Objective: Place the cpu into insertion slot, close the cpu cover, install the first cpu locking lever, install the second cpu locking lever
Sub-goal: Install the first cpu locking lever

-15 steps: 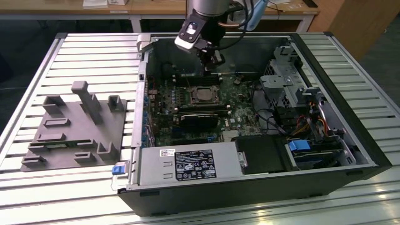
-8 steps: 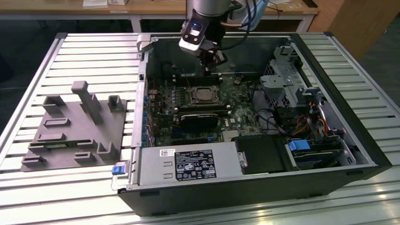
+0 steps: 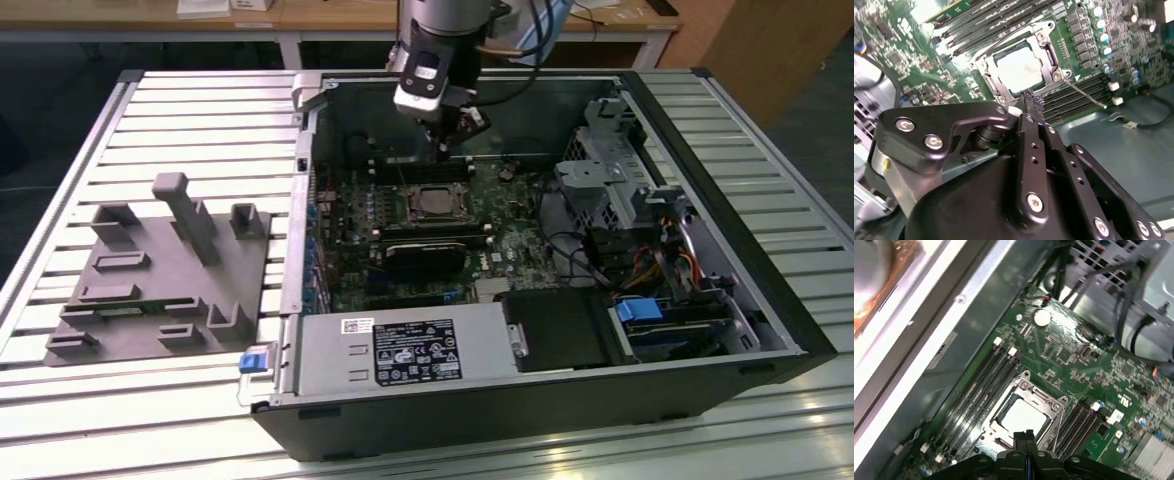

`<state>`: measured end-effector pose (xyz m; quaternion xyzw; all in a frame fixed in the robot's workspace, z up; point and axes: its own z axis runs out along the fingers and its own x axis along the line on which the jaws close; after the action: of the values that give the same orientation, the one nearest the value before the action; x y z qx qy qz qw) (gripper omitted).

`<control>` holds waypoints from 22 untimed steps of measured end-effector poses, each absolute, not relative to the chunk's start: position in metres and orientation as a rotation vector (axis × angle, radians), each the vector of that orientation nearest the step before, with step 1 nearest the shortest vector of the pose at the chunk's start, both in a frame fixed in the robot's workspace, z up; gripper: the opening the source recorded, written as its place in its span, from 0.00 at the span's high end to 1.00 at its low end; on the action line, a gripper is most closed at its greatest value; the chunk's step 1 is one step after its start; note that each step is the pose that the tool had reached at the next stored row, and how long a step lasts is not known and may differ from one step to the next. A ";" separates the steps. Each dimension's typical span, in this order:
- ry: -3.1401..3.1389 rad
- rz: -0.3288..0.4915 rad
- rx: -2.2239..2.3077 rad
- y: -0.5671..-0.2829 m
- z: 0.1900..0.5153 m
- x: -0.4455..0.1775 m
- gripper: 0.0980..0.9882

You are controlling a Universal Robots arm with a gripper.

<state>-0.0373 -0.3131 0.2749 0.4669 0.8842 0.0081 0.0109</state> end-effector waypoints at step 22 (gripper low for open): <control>2.996 0.031 0.882 -0.313 0.275 -0.037 0.99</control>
<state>-0.0373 -0.3131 0.2746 0.2822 0.9593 0.0101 0.0091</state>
